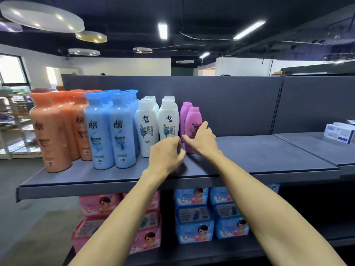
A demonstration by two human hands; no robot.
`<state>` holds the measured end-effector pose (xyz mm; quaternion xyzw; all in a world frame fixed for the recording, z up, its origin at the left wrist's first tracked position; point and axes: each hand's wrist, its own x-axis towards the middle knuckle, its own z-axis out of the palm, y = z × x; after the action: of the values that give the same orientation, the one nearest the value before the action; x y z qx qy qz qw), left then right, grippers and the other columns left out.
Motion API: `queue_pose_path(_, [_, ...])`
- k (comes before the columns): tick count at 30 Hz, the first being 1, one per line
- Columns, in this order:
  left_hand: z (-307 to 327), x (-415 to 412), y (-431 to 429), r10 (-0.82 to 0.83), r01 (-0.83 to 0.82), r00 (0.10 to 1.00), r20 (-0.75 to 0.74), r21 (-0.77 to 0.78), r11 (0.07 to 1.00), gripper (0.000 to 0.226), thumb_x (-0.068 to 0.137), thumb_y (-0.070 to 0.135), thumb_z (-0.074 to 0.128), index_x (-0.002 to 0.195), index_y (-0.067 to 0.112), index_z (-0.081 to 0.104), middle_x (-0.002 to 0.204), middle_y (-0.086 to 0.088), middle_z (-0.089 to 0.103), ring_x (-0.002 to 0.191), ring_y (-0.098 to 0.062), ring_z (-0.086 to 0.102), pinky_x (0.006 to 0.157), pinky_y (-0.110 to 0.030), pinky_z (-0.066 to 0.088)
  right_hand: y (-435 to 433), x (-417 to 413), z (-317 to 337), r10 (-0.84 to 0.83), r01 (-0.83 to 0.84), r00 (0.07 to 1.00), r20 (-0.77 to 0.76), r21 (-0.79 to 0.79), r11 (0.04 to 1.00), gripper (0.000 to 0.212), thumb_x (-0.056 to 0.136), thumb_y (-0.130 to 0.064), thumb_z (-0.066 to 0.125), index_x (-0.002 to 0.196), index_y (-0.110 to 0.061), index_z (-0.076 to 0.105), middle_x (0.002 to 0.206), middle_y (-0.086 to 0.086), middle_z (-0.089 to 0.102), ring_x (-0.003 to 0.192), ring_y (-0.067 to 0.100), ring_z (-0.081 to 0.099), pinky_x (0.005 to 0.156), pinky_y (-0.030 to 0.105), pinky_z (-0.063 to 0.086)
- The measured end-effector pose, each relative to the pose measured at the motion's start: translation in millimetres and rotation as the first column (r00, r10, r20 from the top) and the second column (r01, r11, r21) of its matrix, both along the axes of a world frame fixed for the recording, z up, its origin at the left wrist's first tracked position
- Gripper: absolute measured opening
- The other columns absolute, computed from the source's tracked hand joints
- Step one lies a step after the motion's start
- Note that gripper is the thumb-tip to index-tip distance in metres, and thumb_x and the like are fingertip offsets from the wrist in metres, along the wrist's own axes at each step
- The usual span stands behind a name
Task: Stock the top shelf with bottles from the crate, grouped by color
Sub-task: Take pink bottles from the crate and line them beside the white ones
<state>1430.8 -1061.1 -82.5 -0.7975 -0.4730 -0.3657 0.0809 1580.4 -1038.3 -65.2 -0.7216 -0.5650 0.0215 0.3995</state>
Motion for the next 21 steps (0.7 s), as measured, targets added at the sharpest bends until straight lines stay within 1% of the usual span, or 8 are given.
queue_pose_path(4, [-3.4, 4.5, 9.4, 0.01, -0.01, 1.0, -0.003, 0.015, 1.0, 0.015, 0.085, 0.033, 0.051, 0.085, 0.018, 0.056, 0.084, 0.002, 0.063, 0.082, -0.026, 0.059, 0.067, -0.037, 0.05, 17.5, 3.2, 0.8, -0.012, 0.012, 0.999, -0.03, -0.008, 1.0, 0.066, 0.08, -0.047, 0.073, 0.116, -0.006, 0.036, 0.121, 0.018, 0.053, 0.109, 0.042, 0.057, 0.084, 0.043, 0.046])
queue_pose_path(13, [-9.9, -0.3, 24.5, 0.029, -0.028, 0.999, -0.021, 0.037, 0.999, 0.015, 0.086, 0.035, 0.052, 0.085, 0.02, 0.057, 0.083, 0.004, 0.063, 0.082, -0.023, 0.06, 0.064, -0.035, 0.048, 53.3, 6.6, -1.2, -0.023, 0.022, 0.999, -0.05, -0.021, 1.0, 0.067, 0.078, -0.048, 0.074, 0.114, -0.007, 0.035, 0.121, 0.018, 0.053, 0.109, 0.041, 0.057, 0.075, 0.037, 0.039])
queue_pose_path(19, [-2.0, 0.8, 31.9, 0.029, -0.029, 0.999, -0.015, 0.045, 0.999, 0.013, 0.085, 0.034, 0.052, 0.08, 0.021, 0.053, 0.083, 0.004, 0.063, 0.082, -0.024, 0.059, 0.064, -0.035, 0.047, 67.0, 5.2, -2.1, -0.021, 0.02, 0.998, -0.054, -0.015, 1.0, 0.065, 0.079, -0.047, 0.073, 0.114, -0.007, 0.036, 0.121, 0.018, 0.053, 0.108, 0.041, 0.057, 0.076, 0.037, 0.04])
queue_pose_path(21, [-1.9, 1.9, 35.0, 0.035, -0.034, 0.999, -0.019, 0.051, 0.998, 0.014, 0.085, 0.034, 0.052, 0.081, 0.021, 0.054, 0.083, 0.003, 0.063, 0.083, -0.024, 0.06, 0.064, -0.035, 0.047, 69.6, 5.1, -2.3, -0.021, 0.021, 0.999, -0.048, -0.011, 1.0, 0.066, 0.079, -0.047, 0.073, 0.115, -0.006, 0.036, 0.122, 0.019, 0.052, 0.108, 0.041, 0.057, 0.078, 0.038, 0.043])
